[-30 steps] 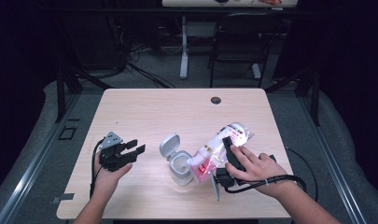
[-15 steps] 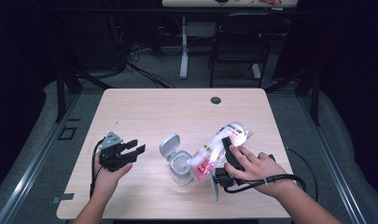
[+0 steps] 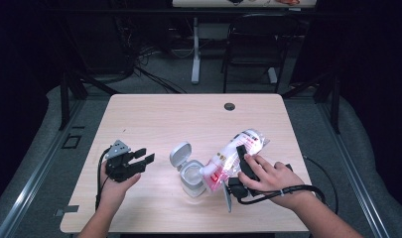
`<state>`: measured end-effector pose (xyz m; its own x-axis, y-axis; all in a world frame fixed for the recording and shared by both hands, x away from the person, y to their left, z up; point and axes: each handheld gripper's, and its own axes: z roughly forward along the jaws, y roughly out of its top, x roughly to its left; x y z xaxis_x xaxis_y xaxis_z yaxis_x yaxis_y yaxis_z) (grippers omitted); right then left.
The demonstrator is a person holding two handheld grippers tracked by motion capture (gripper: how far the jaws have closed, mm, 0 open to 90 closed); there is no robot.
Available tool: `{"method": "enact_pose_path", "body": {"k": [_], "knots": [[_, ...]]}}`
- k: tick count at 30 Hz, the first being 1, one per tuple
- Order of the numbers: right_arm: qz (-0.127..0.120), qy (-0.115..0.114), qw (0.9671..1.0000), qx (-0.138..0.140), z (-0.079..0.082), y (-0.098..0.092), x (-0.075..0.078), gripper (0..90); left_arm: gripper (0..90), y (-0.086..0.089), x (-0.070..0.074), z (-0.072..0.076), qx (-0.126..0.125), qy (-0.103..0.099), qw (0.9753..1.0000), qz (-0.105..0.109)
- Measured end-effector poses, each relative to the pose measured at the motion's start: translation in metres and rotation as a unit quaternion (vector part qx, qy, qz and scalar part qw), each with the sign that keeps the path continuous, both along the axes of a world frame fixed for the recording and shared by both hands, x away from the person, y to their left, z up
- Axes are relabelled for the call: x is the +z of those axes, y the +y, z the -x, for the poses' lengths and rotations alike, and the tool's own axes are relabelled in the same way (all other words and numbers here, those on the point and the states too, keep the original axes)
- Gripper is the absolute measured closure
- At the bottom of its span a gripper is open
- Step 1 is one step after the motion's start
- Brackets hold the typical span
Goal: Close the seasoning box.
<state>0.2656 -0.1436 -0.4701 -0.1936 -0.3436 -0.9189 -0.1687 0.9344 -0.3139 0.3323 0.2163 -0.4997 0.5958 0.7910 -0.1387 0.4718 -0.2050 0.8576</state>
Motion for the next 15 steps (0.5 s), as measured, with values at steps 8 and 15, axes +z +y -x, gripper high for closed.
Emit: {"method": "enact_pose_path", "body": {"k": [8, 15], "knots": [[0.009, -0.009, 0.9999, -0.006, 0.0003, 0.002, 0.0015, 63.2, 56.6, 0.0002, 0.0004, 0.0001, 0.0, 0.001, 1.0, 0.0], [0.011, -0.01, 0.9999, -0.008, 0.0003, 0.0025, 0.0019, 63.8, 56.7, 0.0002, 0.0006, 0.0002, 0.0, 0.001, 1.0, 0.0]]}}
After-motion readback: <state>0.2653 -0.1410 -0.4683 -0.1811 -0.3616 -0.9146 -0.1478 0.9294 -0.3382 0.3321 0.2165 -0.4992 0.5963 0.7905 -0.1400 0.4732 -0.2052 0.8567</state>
